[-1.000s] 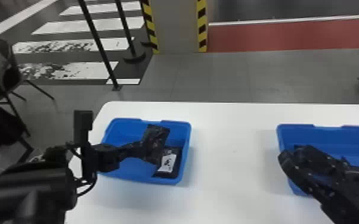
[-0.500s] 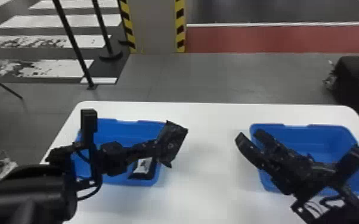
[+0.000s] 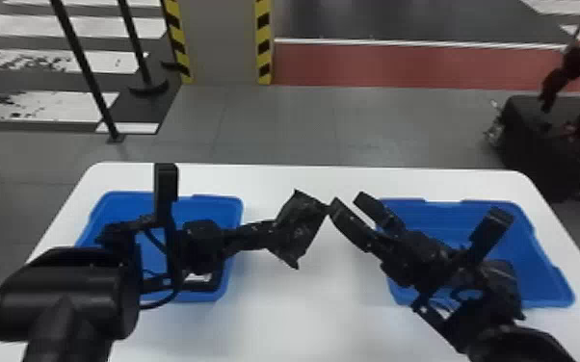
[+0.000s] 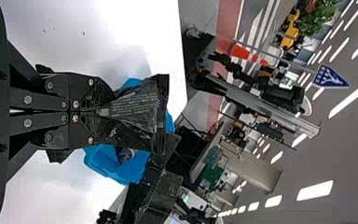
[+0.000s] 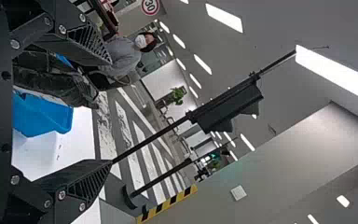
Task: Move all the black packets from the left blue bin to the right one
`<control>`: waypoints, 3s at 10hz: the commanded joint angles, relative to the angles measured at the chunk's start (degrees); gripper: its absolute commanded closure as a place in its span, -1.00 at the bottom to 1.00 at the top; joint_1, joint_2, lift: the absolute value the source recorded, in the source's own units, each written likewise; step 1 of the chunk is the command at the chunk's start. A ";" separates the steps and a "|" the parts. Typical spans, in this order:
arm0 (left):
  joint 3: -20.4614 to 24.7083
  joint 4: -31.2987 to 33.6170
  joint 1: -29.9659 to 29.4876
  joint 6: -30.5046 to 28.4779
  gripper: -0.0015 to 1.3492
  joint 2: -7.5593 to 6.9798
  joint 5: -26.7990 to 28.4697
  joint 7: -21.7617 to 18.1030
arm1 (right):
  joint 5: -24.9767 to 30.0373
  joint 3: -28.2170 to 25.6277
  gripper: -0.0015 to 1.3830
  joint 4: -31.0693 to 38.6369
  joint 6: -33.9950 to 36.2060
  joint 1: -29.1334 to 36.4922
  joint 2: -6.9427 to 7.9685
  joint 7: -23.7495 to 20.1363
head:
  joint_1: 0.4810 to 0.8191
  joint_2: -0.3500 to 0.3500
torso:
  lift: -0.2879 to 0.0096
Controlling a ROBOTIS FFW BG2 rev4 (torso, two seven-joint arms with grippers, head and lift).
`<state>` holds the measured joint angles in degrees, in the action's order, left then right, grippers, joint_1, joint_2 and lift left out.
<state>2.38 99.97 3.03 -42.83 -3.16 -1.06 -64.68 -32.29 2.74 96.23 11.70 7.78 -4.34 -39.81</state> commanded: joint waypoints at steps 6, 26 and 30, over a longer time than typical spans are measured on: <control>-4.14 -4.14 3.87 0.92 0.78 0.52 -1.75 0.08 | 1.09 1.83 0.79 -4.75 1.24 -4.27 0.30 -1.67 | 0.27 -0.07 | 0.20; 11.95 0.36 -5.56 -4.00 -0.71 -0.71 1.32 6.24 | 9.96 -17.51 -0.44 0.59 -4.67 5.44 -3.92 7.91 | 0.27 -0.43 | 0.20; 11.95 0.50 -3.45 -12.43 -0.71 -0.44 5.72 10.98 | 12.07 -17.51 -0.40 11.70 -5.80 12.33 -2.16 5.98 | 0.27 -0.24 | 0.20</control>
<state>14.33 100.48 -0.63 -54.71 -3.61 4.12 -53.78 -20.99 -14.76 105.92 7.04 18.85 -6.96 -33.85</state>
